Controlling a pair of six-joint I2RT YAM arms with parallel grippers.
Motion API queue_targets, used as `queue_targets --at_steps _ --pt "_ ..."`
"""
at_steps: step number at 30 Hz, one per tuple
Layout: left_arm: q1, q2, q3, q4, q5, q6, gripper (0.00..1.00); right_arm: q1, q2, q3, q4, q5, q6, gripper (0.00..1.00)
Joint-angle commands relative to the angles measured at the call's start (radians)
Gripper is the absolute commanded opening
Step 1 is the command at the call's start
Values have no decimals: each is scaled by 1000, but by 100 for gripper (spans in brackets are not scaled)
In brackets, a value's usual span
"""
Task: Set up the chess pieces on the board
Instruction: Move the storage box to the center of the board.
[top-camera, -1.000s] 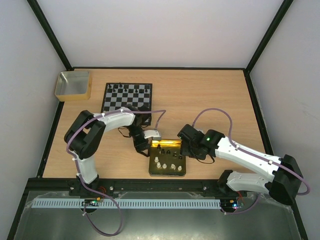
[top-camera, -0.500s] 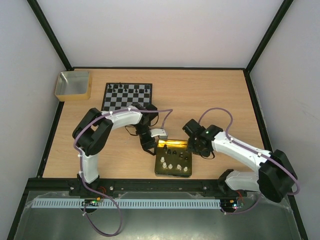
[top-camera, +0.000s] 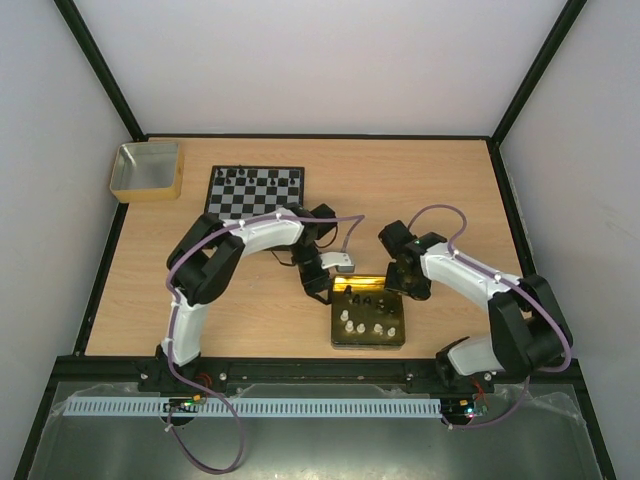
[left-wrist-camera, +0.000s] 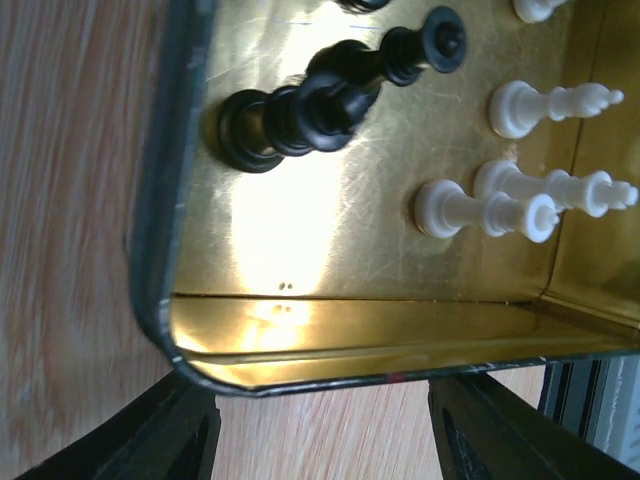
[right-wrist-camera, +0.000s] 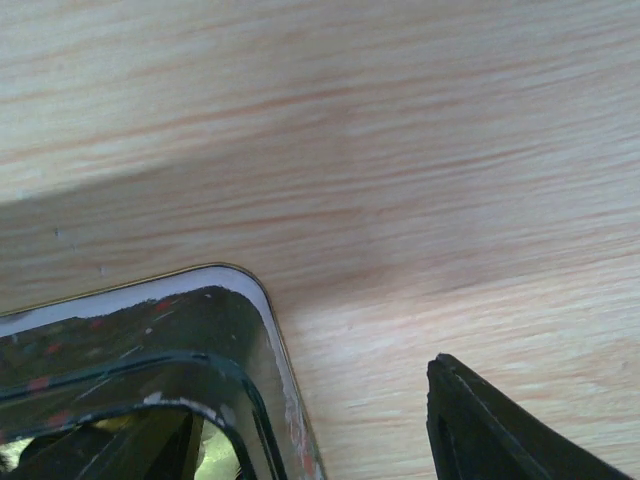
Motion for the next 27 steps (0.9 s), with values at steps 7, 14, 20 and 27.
queue_targets --at_steps 7,14,20,27 --pt "-65 56 97 -17 38 -29 58 -65 2 53 -33 34 -59 59" --pt "-71 59 110 -16 9 -30 58 -66 -69 74 -101 40 -12 66" --pt "-35 -29 16 16 -78 -30 59 -66 -155 166 -217 70 4 75" --pt "104 -187 -78 21 -129 -37 57 -65 -163 267 -265 82 -20 76"
